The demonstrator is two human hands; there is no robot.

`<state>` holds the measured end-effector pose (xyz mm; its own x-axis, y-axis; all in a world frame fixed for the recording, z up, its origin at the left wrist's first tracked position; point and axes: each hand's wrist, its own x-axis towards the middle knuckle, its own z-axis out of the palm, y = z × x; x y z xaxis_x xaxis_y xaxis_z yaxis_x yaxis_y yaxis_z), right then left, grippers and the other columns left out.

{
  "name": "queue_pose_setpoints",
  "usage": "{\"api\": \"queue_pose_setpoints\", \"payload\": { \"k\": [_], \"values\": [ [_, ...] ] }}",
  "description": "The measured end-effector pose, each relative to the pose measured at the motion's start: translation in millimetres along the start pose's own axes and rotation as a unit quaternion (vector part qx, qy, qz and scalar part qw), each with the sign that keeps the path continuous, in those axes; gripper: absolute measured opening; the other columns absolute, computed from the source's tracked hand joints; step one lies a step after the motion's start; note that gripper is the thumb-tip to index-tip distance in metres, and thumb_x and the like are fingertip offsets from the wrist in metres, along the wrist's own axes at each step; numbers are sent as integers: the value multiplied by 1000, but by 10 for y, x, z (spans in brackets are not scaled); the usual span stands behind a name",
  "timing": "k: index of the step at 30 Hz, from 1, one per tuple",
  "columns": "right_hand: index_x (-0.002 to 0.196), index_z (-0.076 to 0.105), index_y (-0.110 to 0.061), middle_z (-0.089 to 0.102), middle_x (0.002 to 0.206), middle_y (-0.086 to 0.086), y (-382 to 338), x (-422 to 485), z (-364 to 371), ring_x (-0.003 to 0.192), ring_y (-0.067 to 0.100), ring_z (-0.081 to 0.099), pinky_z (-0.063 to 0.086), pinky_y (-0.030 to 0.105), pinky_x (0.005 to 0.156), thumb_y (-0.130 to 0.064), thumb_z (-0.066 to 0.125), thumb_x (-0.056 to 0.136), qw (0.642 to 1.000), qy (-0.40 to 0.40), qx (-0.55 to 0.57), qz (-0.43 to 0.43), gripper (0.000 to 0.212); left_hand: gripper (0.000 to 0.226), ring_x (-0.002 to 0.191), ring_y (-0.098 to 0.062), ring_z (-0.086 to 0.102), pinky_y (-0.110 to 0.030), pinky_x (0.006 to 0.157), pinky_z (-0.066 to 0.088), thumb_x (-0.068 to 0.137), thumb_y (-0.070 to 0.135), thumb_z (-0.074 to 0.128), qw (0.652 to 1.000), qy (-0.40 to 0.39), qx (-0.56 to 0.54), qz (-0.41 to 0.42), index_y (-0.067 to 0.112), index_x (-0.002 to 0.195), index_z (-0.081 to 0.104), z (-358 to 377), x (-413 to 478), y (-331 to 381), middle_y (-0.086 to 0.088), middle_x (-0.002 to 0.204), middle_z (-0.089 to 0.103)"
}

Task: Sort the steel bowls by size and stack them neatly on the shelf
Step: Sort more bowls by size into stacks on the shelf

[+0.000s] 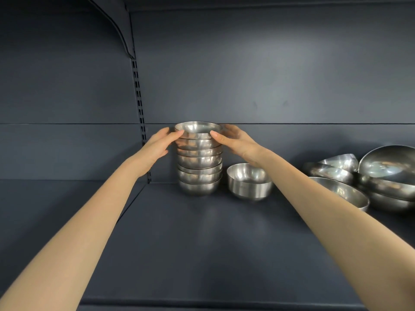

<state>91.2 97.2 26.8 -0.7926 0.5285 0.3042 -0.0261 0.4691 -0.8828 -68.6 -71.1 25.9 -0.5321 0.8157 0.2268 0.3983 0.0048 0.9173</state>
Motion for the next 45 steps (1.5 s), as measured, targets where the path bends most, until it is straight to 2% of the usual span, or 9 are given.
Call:
{"api": "queue_pose_setpoints", "payload": {
  "k": [3, 6, 11, 20, 28, 32, 37, 41, 45],
  "values": [
    [151, 18, -13, 29, 154, 3, -31, -187, -120, 143, 19, 27, 24, 33, 115, -50, 54, 91, 970, -3, -242, -8, 80, 87, 147, -14, 15, -42, 120, 16, 88, 69, 44, 972, 38, 230, 8, 23, 155, 11, -65, -192, 13, 7, 161, 13],
    [153, 13, -15, 18, 159, 2, -31, -432, -218, 145, 20, 22, 17, 45, 118, -60, 42, 92, 908, -6, -420, 1, 81, 82, 148, -17, 13, -43, 118, 15, 92, 67, 34, 899, 56, 431, 46, 19, 155, 11, -62, -432, 43, 6, 162, 9],
    [152, 17, -18, 17, 159, -3, -60, -908, -331, 147, 15, 13, 8, 49, 118, -67, 36, 90, 862, 25, -506, 7, 82, 76, 147, -19, 17, -39, 116, 14, 94, 63, 29, 851, 49, 519, 70, 18, 154, 18, 24, -773, 94, 4, 161, 16],
    [147, 31, -19, 33, 152, -1, -147, -1729, -714, 138, 23, 33, 26, 42, 111, -66, 40, 88, 857, 145, -492, 41, 76, 71, 144, -19, 24, -40, 113, 20, 94, 61, 33, 868, 16, 486, 103, 22, 152, 22, 310, -1062, 107, 7, 159, 21],
    [143, 36, -17, 43, 140, 3, 52, -2156, -1143, 123, 21, 47, 37, 38, 104, -64, 47, 85, 897, 193, -381, 110, 76, 69, 143, -15, 25, -39, 109, 26, 94, 61, 38, 893, -35, 421, 151, 23, 150, 27, 926, -1003, 221, 11, 157, 25],
    [128, 48, -20, 55, 121, -1, 207, -2196, -1320, 113, 17, 53, 41, 30, 93, -87, 45, 64, 915, 202, -327, 124, 92, 67, 141, -11, 28, -33, 109, 28, 93, 58, 44, 919, -77, 356, 152, 25, 149, 29, 1281, -895, 268, 12, 155, 28],
    [143, 35, -14, 42, 144, -1, 574, -2136, -1507, 134, 16, 40, 36, 40, 111, -93, 51, 54, 935, 133, -297, 143, 120, 76, 143, -15, 28, -36, 111, 29, 89, 63, 48, 924, -138, 339, 112, 27, 151, 22, 1787, -838, 300, 11, 157, 24],
    [141, 35, -18, 42, 127, -11, 652, -2156, -1514, 116, 2, 42, 35, 4, 87, -63, 70, 71, 945, 93, -291, 120, 90, 82, 144, -13, 24, -33, 110, 26, 88, 64, 48, 908, -129, 377, 132, 23, 153, 20, 2075, -850, 347, 8, 159, 22],
    [148, 21, -20, 28, 127, -15, 796, -2160, -1638, 123, -3, 23, 22, 14, 101, -45, 76, 74, 957, 60, -271, 88, 95, 88, 144, -12, 23, -36, 112, 27, 84, 69, 48, 900, -120, 396, 136, 21, 152, 21, 2321, -864, 344, 8, 158, 24]
  ]
}}
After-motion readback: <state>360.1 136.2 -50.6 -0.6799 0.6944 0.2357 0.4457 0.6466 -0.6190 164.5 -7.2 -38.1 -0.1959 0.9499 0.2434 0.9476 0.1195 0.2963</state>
